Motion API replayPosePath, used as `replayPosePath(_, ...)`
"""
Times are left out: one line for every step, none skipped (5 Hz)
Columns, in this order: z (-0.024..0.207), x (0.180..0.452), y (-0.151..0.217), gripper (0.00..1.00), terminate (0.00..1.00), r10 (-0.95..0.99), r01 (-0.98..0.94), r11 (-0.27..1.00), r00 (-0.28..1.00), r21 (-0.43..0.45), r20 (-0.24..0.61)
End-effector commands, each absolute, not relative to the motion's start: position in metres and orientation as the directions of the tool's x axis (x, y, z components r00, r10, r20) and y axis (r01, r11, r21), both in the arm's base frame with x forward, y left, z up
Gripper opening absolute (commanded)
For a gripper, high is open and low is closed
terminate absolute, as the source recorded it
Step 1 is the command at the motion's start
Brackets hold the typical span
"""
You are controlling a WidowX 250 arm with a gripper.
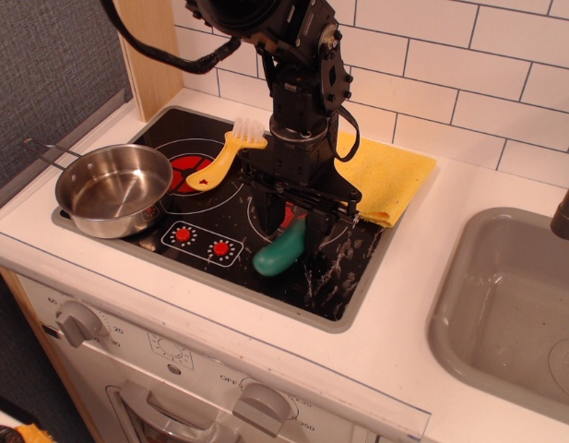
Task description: Put the green item under the napkin.
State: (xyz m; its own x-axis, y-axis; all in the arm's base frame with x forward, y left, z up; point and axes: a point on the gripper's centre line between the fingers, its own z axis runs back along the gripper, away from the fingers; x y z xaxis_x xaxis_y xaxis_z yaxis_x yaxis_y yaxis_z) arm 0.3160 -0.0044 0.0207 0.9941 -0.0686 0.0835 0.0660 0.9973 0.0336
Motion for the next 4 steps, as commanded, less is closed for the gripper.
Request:
replayPosePath(0.063,0.318,-0.007,1.0,0.0,-0.095,0.094,0.995,0.985,0.012,0.142)
replayPosePath(0.079,0.316,-0.005,1.0,0.0,-0.091,0.092,0.996,0.987,-0.007,0.136)
replayPosePath(0.086,0.315,0.0,1.0,0.0,-0.111,0.11,0.994,0.987,0.015,0.113)
replayPosePath(0.086,0.315,0.0,1.0,0.0,-0.111,0.11,0.994,0.987,0.015,0.113)
